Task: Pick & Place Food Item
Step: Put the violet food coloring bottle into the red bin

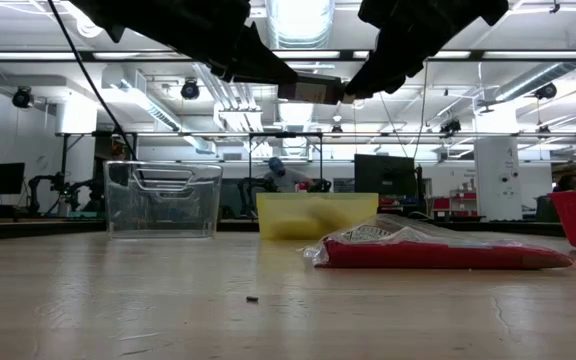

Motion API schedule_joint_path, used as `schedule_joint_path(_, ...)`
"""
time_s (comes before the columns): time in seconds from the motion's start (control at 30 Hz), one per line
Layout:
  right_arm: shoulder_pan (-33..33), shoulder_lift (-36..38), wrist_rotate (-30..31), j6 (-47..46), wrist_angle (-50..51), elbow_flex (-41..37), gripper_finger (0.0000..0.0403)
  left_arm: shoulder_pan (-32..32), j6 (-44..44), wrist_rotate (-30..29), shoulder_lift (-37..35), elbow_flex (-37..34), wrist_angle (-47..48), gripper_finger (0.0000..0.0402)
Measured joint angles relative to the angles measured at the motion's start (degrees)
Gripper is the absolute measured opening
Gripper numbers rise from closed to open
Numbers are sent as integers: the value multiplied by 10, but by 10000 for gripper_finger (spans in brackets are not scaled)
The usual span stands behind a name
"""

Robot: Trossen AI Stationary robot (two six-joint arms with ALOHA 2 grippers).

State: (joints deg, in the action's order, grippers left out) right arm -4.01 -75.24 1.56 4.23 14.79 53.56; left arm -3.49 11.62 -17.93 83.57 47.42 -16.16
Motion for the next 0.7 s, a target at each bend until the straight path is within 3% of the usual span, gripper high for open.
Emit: schedule_joint_path(0.7, 0, 0, 0, 2, 0, 0, 123, 0, 2, 0, 0, 0, -6, 161)
